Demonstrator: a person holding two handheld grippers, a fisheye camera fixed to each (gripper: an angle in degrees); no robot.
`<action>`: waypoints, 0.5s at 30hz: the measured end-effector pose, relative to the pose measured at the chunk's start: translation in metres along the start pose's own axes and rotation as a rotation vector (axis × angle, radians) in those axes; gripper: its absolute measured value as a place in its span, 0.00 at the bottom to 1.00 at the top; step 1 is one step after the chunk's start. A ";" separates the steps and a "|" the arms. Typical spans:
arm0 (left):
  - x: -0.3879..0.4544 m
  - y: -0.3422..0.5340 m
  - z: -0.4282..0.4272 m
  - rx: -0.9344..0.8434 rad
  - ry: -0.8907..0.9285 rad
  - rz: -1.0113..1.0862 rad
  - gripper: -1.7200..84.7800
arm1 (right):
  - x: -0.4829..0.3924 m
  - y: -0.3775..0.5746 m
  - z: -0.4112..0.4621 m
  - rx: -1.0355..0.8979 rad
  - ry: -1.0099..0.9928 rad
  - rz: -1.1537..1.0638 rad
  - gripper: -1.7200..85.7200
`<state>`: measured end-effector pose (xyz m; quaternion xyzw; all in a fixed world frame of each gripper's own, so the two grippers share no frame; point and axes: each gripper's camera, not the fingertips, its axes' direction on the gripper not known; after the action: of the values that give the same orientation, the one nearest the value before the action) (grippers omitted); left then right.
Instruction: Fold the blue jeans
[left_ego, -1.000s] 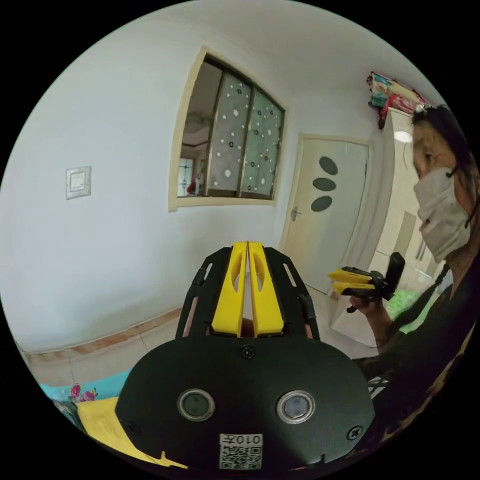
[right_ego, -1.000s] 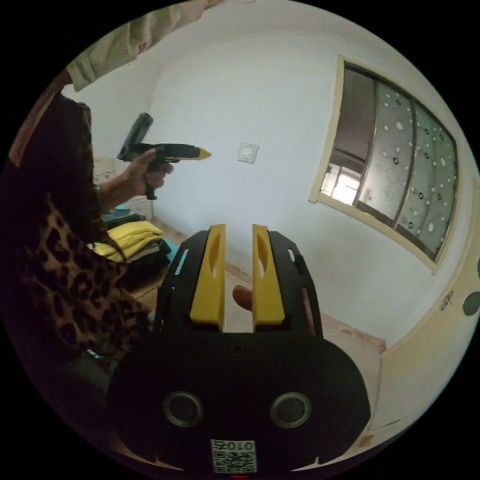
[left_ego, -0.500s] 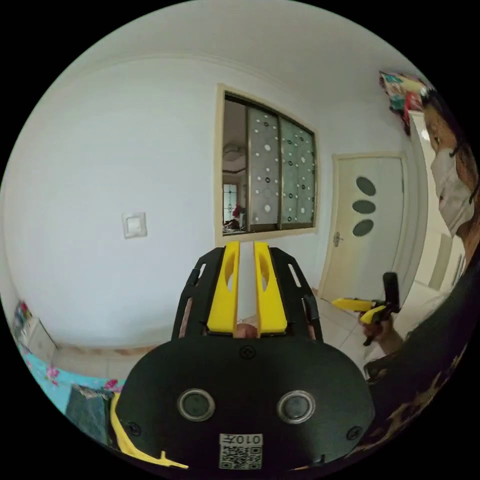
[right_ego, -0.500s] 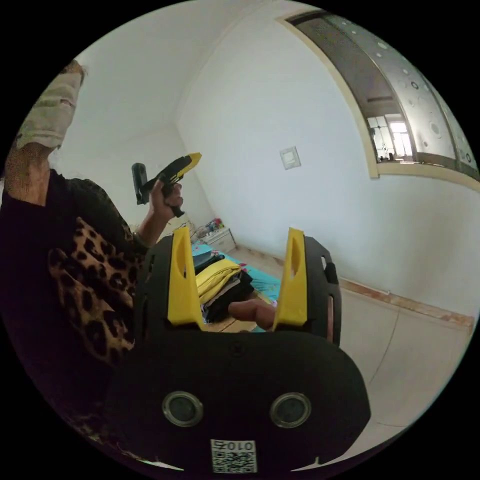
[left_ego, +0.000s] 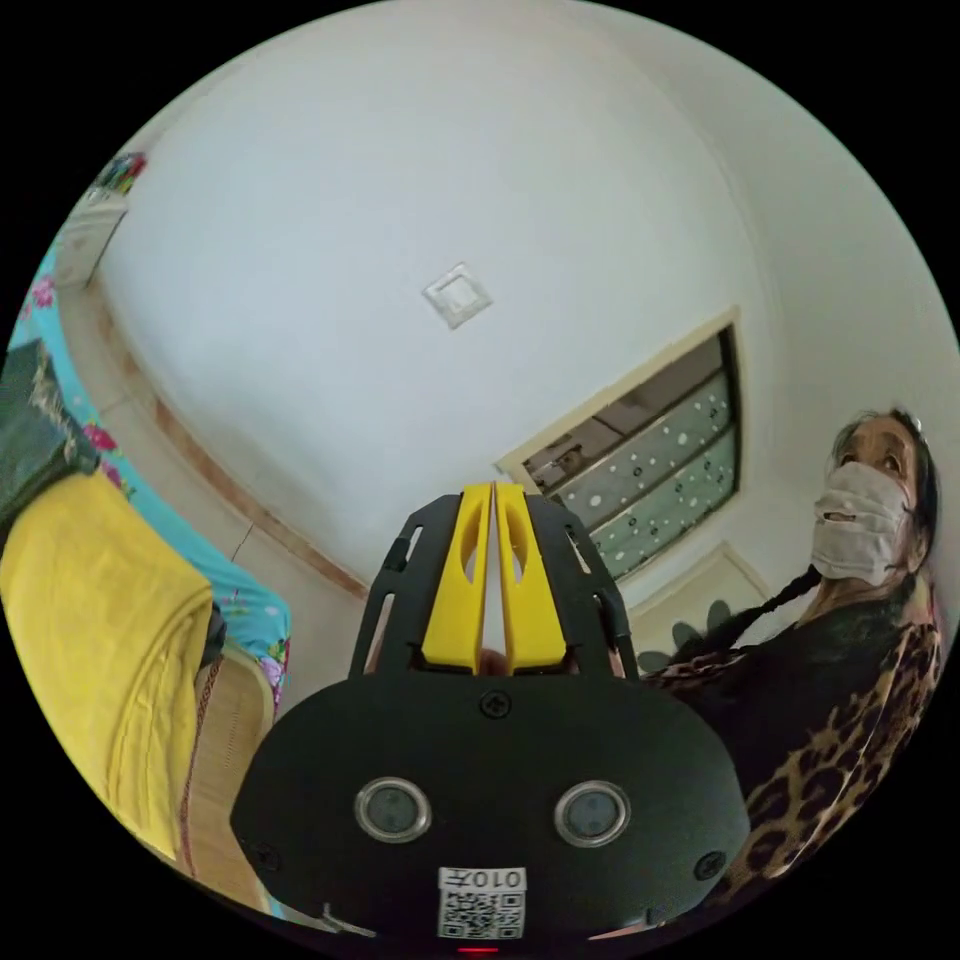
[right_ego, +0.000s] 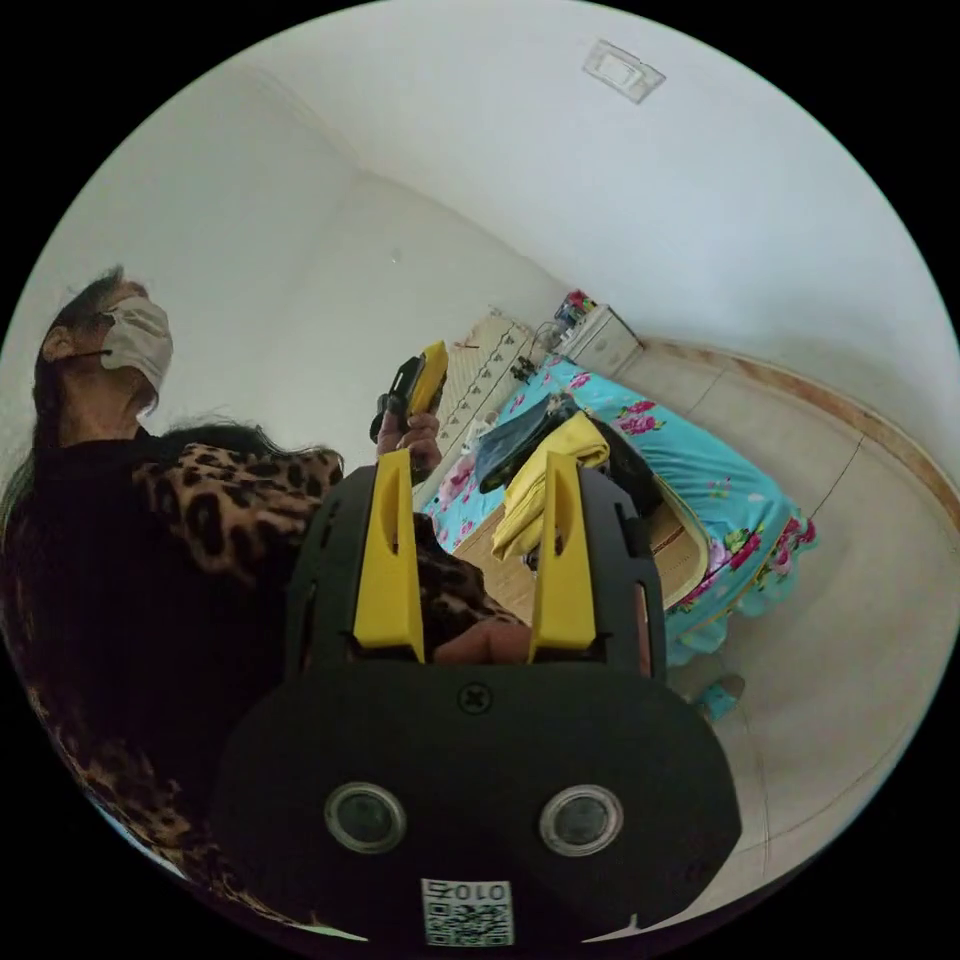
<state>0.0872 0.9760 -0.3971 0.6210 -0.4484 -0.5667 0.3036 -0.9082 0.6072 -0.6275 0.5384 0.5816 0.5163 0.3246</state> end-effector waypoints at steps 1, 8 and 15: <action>-0.010 0.001 -0.002 0.022 -0.008 -0.034 0.03 | 0.023 -0.010 0.002 0.005 -0.039 0.031 0.23; -0.012 0.017 -0.036 0.191 -0.228 -0.135 0.07 | 0.148 -0.075 0.026 -0.133 -0.249 0.120 0.25; 0.035 0.023 -0.041 0.391 -0.444 -0.180 0.08 | 0.260 -0.169 0.037 -0.267 -0.310 0.091 0.25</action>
<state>0.1212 0.9298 -0.3843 0.5658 -0.5475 -0.6162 0.0216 -0.9771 0.8856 -0.7513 0.5893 0.4262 0.5139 0.4550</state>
